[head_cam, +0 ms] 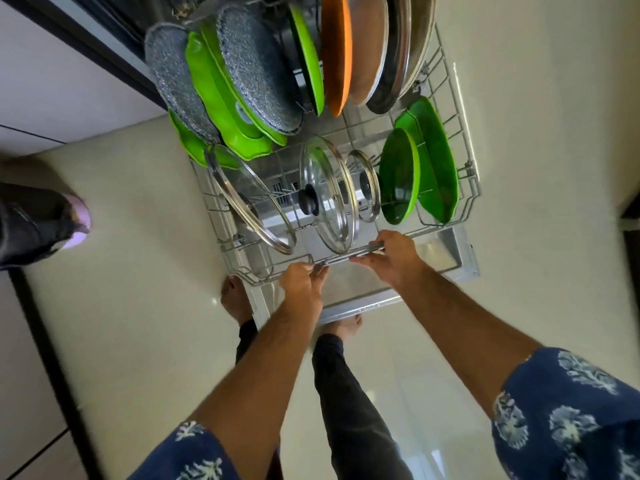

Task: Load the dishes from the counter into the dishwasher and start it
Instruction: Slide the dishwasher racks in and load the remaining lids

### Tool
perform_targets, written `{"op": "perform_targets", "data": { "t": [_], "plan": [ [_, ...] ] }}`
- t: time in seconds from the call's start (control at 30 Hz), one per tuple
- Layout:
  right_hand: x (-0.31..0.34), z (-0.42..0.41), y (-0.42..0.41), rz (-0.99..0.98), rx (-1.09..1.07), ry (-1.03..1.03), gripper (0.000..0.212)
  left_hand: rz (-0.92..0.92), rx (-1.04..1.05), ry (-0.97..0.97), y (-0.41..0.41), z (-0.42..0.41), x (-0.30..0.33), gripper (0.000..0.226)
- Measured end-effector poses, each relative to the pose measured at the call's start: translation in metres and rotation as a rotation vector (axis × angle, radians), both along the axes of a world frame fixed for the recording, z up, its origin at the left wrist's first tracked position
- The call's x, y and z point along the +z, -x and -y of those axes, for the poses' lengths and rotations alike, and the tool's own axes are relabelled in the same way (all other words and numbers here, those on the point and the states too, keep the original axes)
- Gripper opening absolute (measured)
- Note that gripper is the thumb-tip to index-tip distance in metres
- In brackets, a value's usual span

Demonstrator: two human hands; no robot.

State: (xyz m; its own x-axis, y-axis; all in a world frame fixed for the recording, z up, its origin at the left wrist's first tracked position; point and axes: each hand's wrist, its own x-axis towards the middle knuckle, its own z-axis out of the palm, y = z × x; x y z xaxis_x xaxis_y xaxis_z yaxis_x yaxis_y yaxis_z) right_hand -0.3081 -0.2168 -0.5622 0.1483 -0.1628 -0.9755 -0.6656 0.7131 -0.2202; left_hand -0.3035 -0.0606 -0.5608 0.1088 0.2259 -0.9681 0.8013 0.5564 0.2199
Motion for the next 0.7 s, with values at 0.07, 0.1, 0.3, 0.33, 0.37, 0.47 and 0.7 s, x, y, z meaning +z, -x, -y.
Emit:
{"op": "perform_targets", "data": {
  "t": [0.07,0.1,0.3,0.33,0.37,0.47,0.7],
  "plan": [
    [0.000,0.004,-0.019,0.027,0.051,0.014,0.026,0.014,0.028,0.000,-0.019,0.000,0.001,0.033],
    [-0.001,0.006,-0.032,0.045,0.041,0.026,0.026,0.024,0.011,0.009,-0.030,0.000,0.000,0.033],
    [0.003,0.004,-0.123,0.104,-0.068,0.085,0.020,0.153,-0.148,0.095,-0.110,-0.010,0.000,0.035],
    [0.002,0.004,-0.136,0.135,-0.041,0.080,0.010,0.177,-0.169,0.119,-0.122,-0.012,-0.002,0.029],
    [0.001,0.005,-0.153,0.173,-0.024,0.065,0.004,0.207,-0.197,0.136,-0.137,-0.013,-0.003,0.024],
    [-0.005,0.009,-0.199,0.207,-0.002,0.068,0.012,0.259,-0.249,0.129,-0.180,-0.014,-0.002,0.025],
    [-0.019,0.014,-0.286,0.284,0.003,0.164,0.035,0.335,-0.398,0.058,-0.267,-0.016,-0.004,0.032]
  ]
}}
